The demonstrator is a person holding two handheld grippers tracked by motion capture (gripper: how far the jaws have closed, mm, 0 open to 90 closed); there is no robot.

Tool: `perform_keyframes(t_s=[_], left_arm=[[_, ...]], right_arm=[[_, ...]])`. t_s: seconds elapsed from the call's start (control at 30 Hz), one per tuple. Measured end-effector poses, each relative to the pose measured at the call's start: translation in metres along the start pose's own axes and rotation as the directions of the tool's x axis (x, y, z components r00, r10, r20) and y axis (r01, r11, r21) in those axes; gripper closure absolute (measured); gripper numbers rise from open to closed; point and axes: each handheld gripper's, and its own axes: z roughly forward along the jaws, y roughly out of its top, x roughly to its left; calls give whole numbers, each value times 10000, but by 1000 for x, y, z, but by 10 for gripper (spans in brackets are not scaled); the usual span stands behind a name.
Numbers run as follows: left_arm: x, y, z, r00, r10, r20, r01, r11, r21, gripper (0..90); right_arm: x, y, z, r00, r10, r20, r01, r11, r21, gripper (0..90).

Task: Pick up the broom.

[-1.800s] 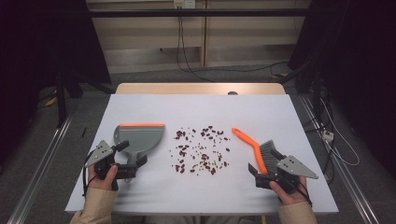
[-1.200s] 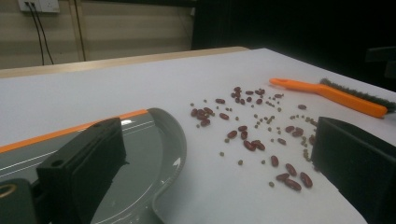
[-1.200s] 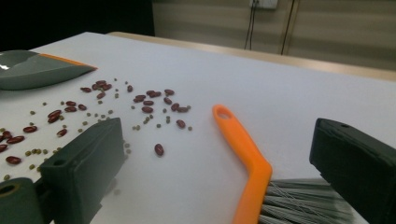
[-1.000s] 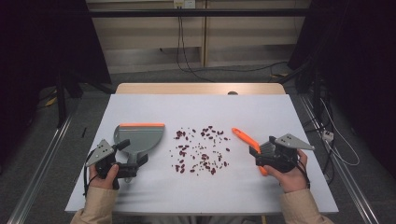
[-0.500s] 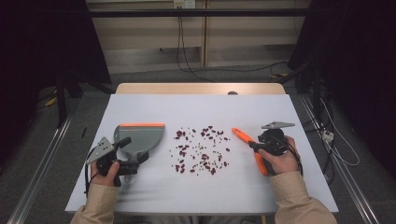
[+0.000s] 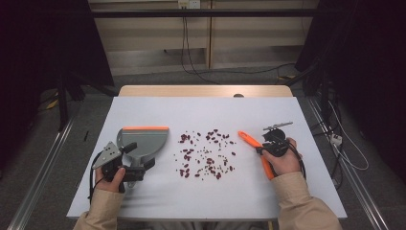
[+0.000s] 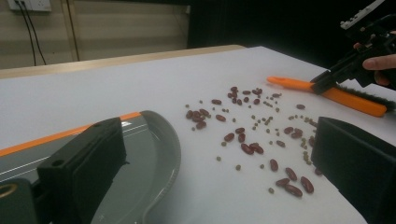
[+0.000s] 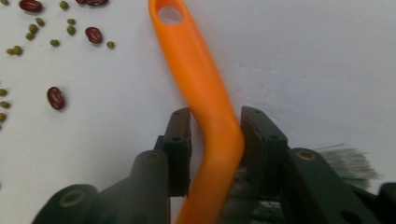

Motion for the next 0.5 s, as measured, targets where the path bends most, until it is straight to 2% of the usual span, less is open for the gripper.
perform_keyframes(t_s=[0.03,0.17,0.43,0.5], left_arm=[[0,1,0,10000,-21,-38,21,10000,-31,28],[-1,2,0,10000,46,-70,-47,10000,-78,29],[-5,4,-2,9999,118,-124,-121,9996,-243,29],[-5,5,-2,9999,144,-76,-146,9996,-242,28]], right_arm=[[2,4,1,9996,-254,133,249,9992,328,643],[3,14,4,9997,167,173,-184,9946,1020,668],[0,11,3,9995,291,104,-298,9967,753,688],[-3,9,2,9991,391,-143,-383,9978,538,689]])
